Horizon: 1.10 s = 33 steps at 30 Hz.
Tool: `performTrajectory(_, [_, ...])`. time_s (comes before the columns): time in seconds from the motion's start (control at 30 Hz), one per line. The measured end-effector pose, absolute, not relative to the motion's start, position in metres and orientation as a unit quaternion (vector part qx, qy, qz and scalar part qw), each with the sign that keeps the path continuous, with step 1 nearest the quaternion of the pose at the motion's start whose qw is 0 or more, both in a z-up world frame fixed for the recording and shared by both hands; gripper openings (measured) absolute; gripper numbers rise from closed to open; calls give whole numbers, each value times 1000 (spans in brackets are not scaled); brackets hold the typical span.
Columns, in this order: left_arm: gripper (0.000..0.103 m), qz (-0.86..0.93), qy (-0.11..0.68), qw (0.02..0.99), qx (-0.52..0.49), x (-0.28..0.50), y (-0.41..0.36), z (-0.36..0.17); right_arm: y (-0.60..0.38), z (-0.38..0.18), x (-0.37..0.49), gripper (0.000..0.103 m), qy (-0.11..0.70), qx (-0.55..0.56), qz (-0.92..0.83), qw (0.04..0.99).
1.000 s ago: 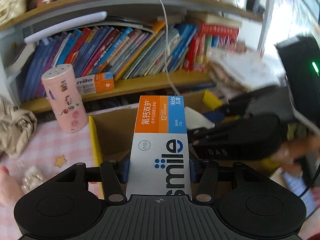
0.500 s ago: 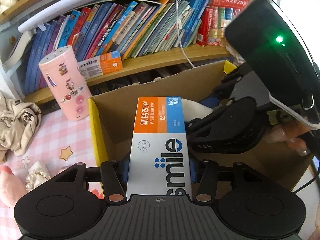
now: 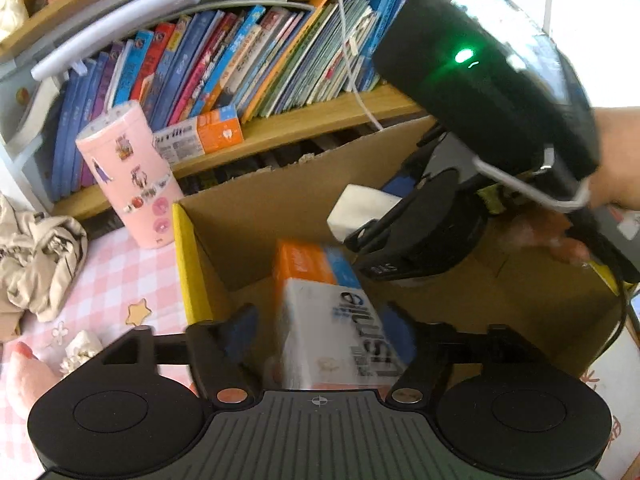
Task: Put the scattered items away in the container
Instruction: 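Lower the usmile box into the yellow box and open the left gripper, then lower the cream sponge block into the yellow box and open the right gripper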
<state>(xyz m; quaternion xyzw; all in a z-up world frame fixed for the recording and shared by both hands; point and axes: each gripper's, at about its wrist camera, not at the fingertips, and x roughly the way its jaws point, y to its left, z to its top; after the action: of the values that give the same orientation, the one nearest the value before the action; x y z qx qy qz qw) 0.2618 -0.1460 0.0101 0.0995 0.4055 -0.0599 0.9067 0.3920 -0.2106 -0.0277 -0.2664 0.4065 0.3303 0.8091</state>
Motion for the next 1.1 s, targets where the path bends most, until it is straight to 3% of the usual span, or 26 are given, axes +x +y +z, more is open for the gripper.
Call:
performTrajectory(0.13, [80, -58, 386, 915, 105, 250, -144, 20, -212, -27, 392, 36, 405, -264, 329, 812])
performTrajectory(0.27, [85, -54, 361, 927, 87, 231, -135, 34, -216, -22, 390, 58, 390, -253, 325, 824])
performTrajectory(0.43, [92, -59, 329, 940, 69, 208, -128, 45, -223, -5, 384, 64, 375, -236, 327, 835])
performTrajectory(1.0, [94, -64, 294, 952, 61, 148, -110, 56, -248, 30, 311, 75, 334, -202, 288, 874])
performTrajectory(1.1, [94, -68, 295, 952, 53, 136, -101, 58, -255, 37, 294, 83, 330, -187, 274, 884])
